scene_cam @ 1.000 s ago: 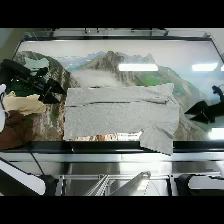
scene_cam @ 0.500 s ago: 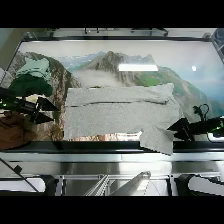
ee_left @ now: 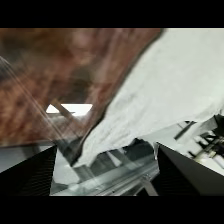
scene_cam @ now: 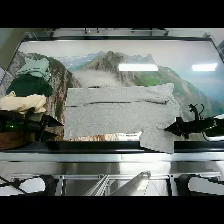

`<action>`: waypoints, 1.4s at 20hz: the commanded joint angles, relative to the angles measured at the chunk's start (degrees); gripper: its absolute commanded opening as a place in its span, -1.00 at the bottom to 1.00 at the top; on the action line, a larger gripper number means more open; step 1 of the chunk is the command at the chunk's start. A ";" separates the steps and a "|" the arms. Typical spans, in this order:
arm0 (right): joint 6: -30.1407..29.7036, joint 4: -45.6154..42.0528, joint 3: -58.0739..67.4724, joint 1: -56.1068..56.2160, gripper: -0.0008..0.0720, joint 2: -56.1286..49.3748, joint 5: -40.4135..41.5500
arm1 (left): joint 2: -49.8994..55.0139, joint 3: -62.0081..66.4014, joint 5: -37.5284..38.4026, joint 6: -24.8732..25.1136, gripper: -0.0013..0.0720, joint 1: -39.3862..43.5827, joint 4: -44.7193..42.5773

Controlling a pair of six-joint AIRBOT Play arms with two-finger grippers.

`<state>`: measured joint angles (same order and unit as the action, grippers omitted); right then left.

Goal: Fold the shirts.

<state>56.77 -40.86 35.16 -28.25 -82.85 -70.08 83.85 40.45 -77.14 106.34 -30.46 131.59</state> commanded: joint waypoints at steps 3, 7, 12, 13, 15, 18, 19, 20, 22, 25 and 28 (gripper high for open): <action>-0.68 1.31 -0.02 0.13 -0.93 0.11 -1.20 | -0.22 -6.25 7.17 0.28 0.54 1.53 -1.60; -0.66 2.56 -0.02 0.13 -0.93 0.11 -1.38 | -0.22 -6.60 10.58 0.83 -0.65 8.92 -1.40; -2.29 2.54 1.55 -1.27 -0.93 0.48 -7.98 | -2.47 -2.47 5.97 2.73 -0.91 10.62 -1.64; -2.38 2.54 2.47 -2.43 -0.93 0.92 -10.08 | -4.22 -1.27 5.42 2.69 -0.91 9.29 -1.73; -2.34 2.56 3.87 -6.03 -0.93 2.82 -12.61 | -7.48 0.61 3.87 2.56 -0.92 5.18 -2.71; -1.29 2.99 3.98 -9.92 -0.93 5.42 -14.25 | -9.46 1.25 0.15 2.95 -0.91 -0.79 -4.61; -1.31 4.17 3.98 -9.86 -0.93 5.92 -14.97 | -9.44 1.22 -1.05 4.09 -0.91 -1.92 -4.61; -1.46 6.16 3.98 -9.51 -0.93 6.32 -15.89 | -9.46 1.22 -1.31 4.24 -0.91 -2.32 -4.33; -3.85 12.57 4.00 -7.91 -0.93 6.97 -17.27 | -9.46 1.29 -1.70 4.39 -0.91 -1.77 -1.84; -6.80 22.23 4.59 -4.50 -0.93 7.08 -14.51 | -9.38 4.83 -2.03 5.64 -0.91 1.75 3.48; -7.34 24.22 9.81 -0.57 -0.93 4.79 -6.08 | -5.49 15.54 -2.01 3.34 -0.91 6.54 5.01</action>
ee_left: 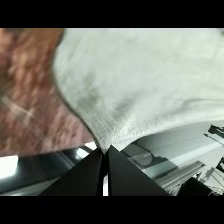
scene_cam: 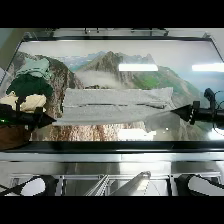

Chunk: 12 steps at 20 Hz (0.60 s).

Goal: Fold the shirts.

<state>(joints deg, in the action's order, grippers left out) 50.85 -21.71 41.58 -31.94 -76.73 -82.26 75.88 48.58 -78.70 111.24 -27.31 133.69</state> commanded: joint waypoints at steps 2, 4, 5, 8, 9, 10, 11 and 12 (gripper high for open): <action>-1.40 5.07 8.70 5.31 -0.93 -5.31 9.97 | 7.58 15.02 -0.28 -3.87 -0.91 6.58 2.82; -1.42 5.05 13.79 6.75 -0.93 -10.34 13.11 | 14.38 23.89 -0.07 -5.44 -0.91 9.14 2.84; -1.40 5.05 15.82 6.97 -0.93 -12.81 14.64 | 17.64 28.04 0.31 -6.29 -0.92 9.94 2.78; -1.62 5.07 20.83 7.21 -0.93 -20.55 17.79 | 28.52 39.39 0.26 -10.47 -0.92 10.64 2.80; -1.92 5.07 22.16 7.21 -0.93 -23.12 17.84 | 31.67 41.97 -0.02 -10.82 -0.92 10.69 2.80; -2.89 5.11 23.12 7.48 -0.93 -25.20 17.81 | 34.62 44.04 -0.52 -10.82 -0.92 11.17 2.80; -4.11 5.14 23.93 7.80 -0.93 -27.26 17.86 | 37.13 45.72 -1.01 -10.82 -0.92 11.58 2.80; -5.16 5.09 24.37 8.13 -0.93 -28.57 17.92 | 39.65 47.56 -1.64 -10.86 -0.92 12.24 2.78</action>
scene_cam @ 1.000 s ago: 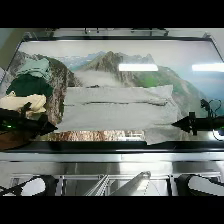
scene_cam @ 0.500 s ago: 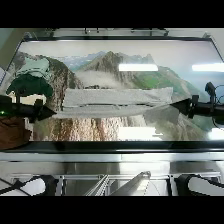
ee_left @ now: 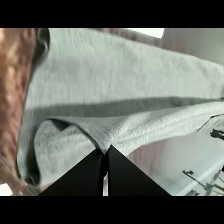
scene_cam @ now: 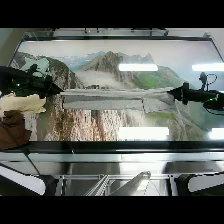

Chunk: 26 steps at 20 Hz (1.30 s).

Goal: Fold the shirts.

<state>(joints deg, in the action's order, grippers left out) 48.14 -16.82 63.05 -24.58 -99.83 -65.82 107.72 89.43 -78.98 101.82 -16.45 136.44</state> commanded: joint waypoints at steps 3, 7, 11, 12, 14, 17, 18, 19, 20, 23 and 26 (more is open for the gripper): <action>-5.38 -0.35 3.19 1.51 -0.93 -7.13 1.62 | 13.20 10.69 -3.74 -1.46 -0.93 2.78 -0.11; -5.33 -3.19 4.31 0.94 -0.28 -5.49 -1.09 | 15.58 16.24 -9.01 -1.62 -0.44 2.60 -0.02; 3.50 -17.84 13.29 -1.86 0.36 -2.51 -7.72 | 15.54 27.74 -17.20 -5.79 -0.12 1.51 0.13; 7.06 -23.71 15.58 -2.32 0.51 -2.01 -6.58 | 15.37 30.27 -17.94 -7.19 -0.12 1.22 0.20; 12.37 -32.00 17.77 -2.38 0.75 -1.99 -4.81 | 13.44 30.25 -16.22 -8.09 -0.12 1.40 0.22; 13.90 -33.48 17.75 -1.20 0.75 -4.57 -5.22 | 9.31 22.45 -11.76 -7.52 -0.96 3.50 0.17; 13.94 -33.46 17.75 -0.35 0.75 -5.86 -5.86 | 8.90 20.90 -11.45 -7.13 -0.94 4.59 0.15; 14.10 -33.20 17.75 0.76 0.75 -7.15 -6.36 | 8.74 19.56 -11.45 -6.67 -0.94 5.92 0.09; 14.08 -32.87 17.75 1.99 0.75 -8.22 -6.58 | 8.74 18.60 -11.41 -6.25 -0.94 7.48 0.04; 14.05 -31.58 17.75 6.88 0.54 -10.47 -6.40 | 8.74 15.26 -7.67 -4.85 -0.94 13.66 -0.55; 14.05 -30.49 17.99 11.32 -0.35 -11.47 -5.86 | 8.74 12.48 0.70 -3.21 -0.94 20.48 -0.52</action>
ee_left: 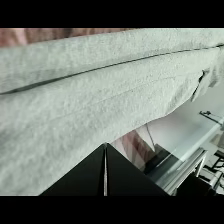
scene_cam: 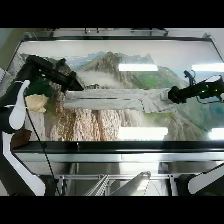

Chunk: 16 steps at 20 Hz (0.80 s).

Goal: Fold the shirts.

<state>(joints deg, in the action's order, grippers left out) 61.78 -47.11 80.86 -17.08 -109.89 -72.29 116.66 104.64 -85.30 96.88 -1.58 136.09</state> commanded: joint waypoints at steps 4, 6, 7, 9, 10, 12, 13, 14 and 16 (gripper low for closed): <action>-0.90 -0.28 2.05 4.39 -0.94 -0.90 -1.75 | -0.17 -5.49 18.12 2.29 -0.94 15.45 -3.80; -0.90 -0.26 3.39 2.95 -0.94 0.22 -4.39 | -0.07 -5.51 22.73 2.23 -0.94 20.28 -7.78; -0.90 -0.26 3.89 1.99 -0.94 1.03 -5.64 | 0.00 -5.51 24.81 1.75 -0.94 22.16 -9.35; -0.90 -0.24 4.68 -0.22 -0.94 2.99 -8.17 | 0.87 -4.52 27.02 -0.17 -0.94 25.03 -10.51; -0.94 -0.24 5.05 -1.36 -0.94 4.13 -9.31 | 2.12 -2.69 25.99 -0.92 -0.94 26.05 -10.40; -0.96 -0.24 6.14 -3.78 -0.94 6.49 -11.34 | 5.73 2.95 21.94 -2.14 -0.94 28.26 -10.38; -1.14 -0.20 6.69 -4.90 -0.94 7.76 -12.07 | 7.76 6.27 19.52 -3.28 -0.94 29.46 -10.38; -1.33 -0.20 7.32 -5.79 -0.94 8.87 -12.50 | 9.46 9.27 17.51 -4.00 -0.94 30.69 -10.34; -1.31 -0.17 8.68 -6.62 -0.94 10.58 -13.92 | 11.72 13.81 16.57 -5.14 -0.94 33.29 -9.84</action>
<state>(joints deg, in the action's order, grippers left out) 60.60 -47.72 87.83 -21.76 -101.97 -83.37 124.77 111.94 -65.80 94.19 28.18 126.39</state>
